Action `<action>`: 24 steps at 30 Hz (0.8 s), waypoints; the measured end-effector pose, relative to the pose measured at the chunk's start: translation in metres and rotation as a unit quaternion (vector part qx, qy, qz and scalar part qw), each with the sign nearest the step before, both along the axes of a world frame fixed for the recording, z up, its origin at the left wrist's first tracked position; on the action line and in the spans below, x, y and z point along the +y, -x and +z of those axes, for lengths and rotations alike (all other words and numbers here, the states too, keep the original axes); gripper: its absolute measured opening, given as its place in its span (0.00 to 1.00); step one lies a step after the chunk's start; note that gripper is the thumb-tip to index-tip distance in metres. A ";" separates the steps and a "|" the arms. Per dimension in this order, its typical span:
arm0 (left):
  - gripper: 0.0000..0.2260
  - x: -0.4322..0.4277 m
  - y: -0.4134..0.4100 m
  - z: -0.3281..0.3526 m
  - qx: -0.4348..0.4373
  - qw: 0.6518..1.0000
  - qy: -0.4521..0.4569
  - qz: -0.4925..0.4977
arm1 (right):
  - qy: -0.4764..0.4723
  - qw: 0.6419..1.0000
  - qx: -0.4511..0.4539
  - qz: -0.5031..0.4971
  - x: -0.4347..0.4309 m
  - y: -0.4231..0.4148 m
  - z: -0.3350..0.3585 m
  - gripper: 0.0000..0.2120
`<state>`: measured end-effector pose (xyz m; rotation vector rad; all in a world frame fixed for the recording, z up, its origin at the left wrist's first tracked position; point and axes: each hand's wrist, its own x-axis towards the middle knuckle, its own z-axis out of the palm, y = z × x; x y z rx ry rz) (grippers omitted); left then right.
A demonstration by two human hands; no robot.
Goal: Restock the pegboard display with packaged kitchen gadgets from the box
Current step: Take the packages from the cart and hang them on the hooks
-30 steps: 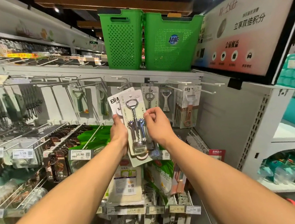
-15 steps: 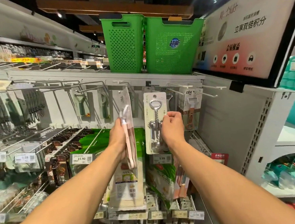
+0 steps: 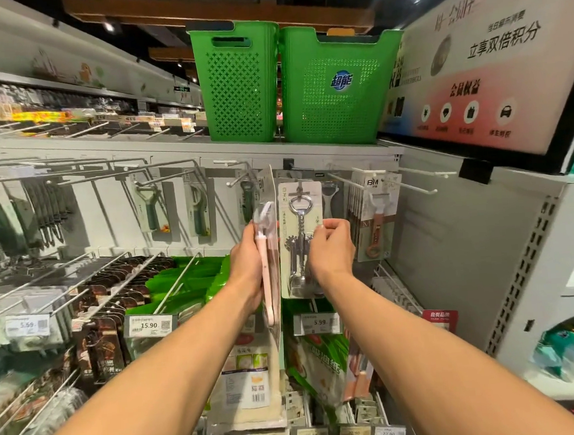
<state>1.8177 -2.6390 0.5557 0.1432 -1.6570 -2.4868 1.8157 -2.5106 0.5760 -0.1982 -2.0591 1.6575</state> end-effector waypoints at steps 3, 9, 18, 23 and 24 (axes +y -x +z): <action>0.22 -0.001 0.015 -0.003 -0.003 1.000 0.024 0.005 | -0.010 1.000 -0.004 -0.017 0.001 0.010 0.001 0.04; 0.23 0.002 0.036 -0.001 -0.001 1.000 0.015 -0.007 | -0.048 0.998 -0.015 -0.024 0.005 0.036 -0.002 0.03; 0.24 -0.008 0.072 -0.003 -0.003 1.000 0.027 0.009 | -0.066 0.996 -0.008 0.055 0.002 0.060 -0.007 0.24; 0.22 -0.006 0.080 -0.001 0.003 0.999 0.026 0.028 | -0.077 0.993 -0.003 0.092 0.009 0.075 -0.006 0.22; 0.22 -0.006 0.081 0.000 0.002 1.000 0.018 0.023 | -0.078 0.993 0.000 0.090 0.008 0.078 -0.006 0.20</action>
